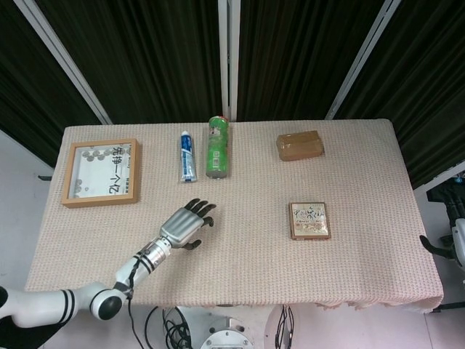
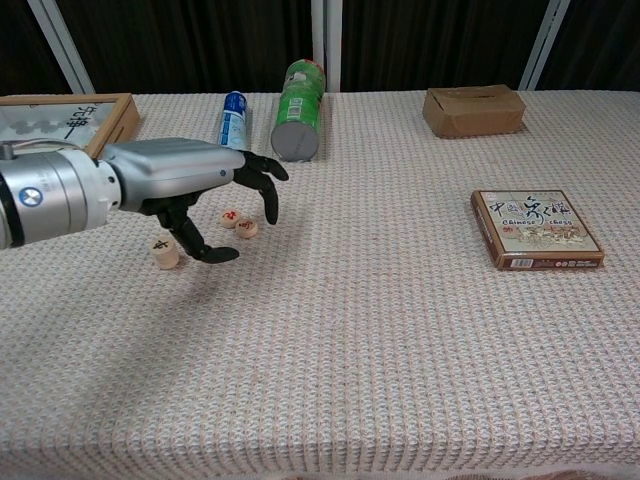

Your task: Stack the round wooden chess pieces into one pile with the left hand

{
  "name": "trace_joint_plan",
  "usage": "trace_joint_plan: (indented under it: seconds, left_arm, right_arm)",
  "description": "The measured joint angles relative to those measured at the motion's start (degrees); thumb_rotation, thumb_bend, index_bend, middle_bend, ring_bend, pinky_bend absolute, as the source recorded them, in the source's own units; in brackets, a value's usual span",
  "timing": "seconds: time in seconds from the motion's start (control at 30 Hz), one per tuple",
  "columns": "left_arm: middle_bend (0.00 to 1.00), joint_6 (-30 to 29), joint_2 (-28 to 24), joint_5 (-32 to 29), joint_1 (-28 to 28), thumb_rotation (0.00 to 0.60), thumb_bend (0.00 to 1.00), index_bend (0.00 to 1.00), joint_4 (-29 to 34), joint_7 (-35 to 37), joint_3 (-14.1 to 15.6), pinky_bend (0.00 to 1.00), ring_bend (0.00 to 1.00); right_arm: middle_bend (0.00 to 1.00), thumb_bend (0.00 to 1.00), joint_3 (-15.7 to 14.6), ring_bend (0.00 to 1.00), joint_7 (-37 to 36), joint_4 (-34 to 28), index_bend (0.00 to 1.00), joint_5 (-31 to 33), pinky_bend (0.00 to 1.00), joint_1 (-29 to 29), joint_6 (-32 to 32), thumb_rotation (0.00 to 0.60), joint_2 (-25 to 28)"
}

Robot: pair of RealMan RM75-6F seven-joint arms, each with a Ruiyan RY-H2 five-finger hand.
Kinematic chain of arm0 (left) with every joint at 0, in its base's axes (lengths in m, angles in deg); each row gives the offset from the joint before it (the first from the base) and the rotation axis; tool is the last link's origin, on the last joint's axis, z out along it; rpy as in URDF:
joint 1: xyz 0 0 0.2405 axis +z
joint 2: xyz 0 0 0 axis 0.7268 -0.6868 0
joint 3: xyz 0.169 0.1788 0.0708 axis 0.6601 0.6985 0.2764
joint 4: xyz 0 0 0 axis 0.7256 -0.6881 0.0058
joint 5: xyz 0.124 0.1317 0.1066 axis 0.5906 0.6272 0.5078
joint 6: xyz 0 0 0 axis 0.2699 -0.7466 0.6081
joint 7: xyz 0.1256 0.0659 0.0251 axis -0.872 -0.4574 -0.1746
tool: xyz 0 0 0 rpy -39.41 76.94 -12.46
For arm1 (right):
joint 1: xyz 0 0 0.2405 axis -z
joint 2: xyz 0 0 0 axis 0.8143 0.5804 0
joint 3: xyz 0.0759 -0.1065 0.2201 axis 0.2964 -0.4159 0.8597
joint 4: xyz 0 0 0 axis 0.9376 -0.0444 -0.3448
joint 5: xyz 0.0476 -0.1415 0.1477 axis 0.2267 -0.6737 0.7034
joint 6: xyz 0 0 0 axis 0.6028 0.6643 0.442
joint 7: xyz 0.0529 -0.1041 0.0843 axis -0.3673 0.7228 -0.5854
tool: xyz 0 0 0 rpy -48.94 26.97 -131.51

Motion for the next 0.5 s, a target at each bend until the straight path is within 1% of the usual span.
trace_joint_plan:
  seconds: [0.17, 0.5]
  left_arm:
    - [0.04, 1.41, 2.16, -1.66, -2.93, 0.6, 0.31, 0.34, -4.56, -0.82, -1.18, 0.0, 0.0]
    - [0.04, 2.63, 4.35, -3.7, -5.13, 0.6, 0.31, 0.37, -10.85, -1.35, -0.18, 0.0, 0.0]
  right_arm:
    - [0.0, 0.2, 0.02, 0.0, -0.74, 0.42, 0.0, -0.31, 0.0, 0.1, 0.14, 0.6, -0.04]
    - [0.0, 0.2, 0.03, 0.0, -1.2, 0.92, 0.0, -0.16, 0.0, 0.32, 0.14, 0.6, 0.02]
